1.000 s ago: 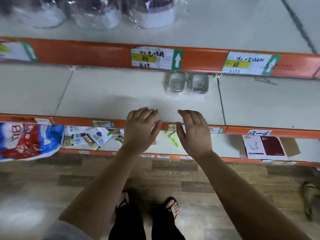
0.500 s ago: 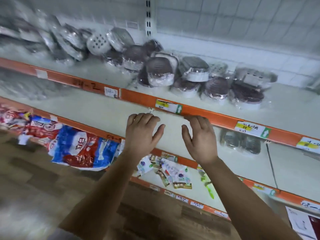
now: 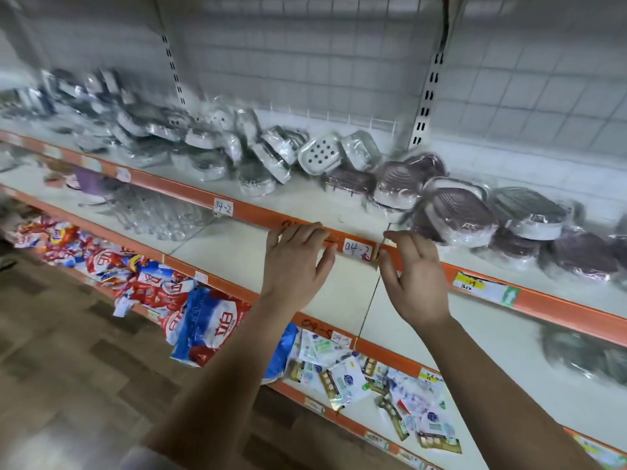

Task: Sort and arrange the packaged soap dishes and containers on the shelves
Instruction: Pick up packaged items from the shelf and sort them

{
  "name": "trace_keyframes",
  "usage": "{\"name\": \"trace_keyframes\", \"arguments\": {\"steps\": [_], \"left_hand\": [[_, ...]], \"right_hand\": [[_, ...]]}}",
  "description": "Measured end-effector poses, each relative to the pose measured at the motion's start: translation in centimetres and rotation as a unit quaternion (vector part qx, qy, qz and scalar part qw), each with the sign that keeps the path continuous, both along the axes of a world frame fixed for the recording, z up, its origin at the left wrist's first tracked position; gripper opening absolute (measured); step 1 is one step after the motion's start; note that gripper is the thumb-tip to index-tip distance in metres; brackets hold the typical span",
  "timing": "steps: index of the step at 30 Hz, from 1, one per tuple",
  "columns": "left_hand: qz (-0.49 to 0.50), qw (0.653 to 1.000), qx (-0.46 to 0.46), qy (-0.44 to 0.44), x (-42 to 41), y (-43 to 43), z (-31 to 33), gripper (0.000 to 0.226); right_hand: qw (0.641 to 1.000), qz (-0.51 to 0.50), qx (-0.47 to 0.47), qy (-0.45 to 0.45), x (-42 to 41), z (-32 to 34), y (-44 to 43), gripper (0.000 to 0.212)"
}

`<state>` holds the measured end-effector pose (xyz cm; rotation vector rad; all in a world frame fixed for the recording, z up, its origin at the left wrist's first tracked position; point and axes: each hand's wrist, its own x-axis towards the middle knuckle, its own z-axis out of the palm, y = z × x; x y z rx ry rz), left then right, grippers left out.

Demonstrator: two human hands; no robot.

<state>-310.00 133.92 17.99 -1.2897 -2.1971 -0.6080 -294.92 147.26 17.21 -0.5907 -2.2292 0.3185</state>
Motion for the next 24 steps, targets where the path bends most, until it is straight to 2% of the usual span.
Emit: {"name": "trace_keyframes", "arguments": {"steps": [9,16,20,24], "left_hand": [[-0.014,1.000,0.010,-0.004,-8.5,4.7,1.2,0.043],[-0.022,1.000,0.001,0.021,-15.4,9.3,2.4,0.043],[-0.024,1.000,0.013,0.006,-17.8,11.2,2.9,0.042],[-0.040,0.999,0.010,0.020,-19.8,11.9,3.0,0.042]], "right_hand": [[1.000,0.011,-0.017,-0.002,-10.1,3.6,6.0,0.032],[0.994,-0.009,-0.034,-0.107,-18.3,6.1,11.6,0.047],[0.976,-0.075,-0.022,-0.201,-22.5,6.5,14.1,0.057],[0.961,-0.110,-0.099,-0.233,-25.1,6.6,16.0,0.068]]}}
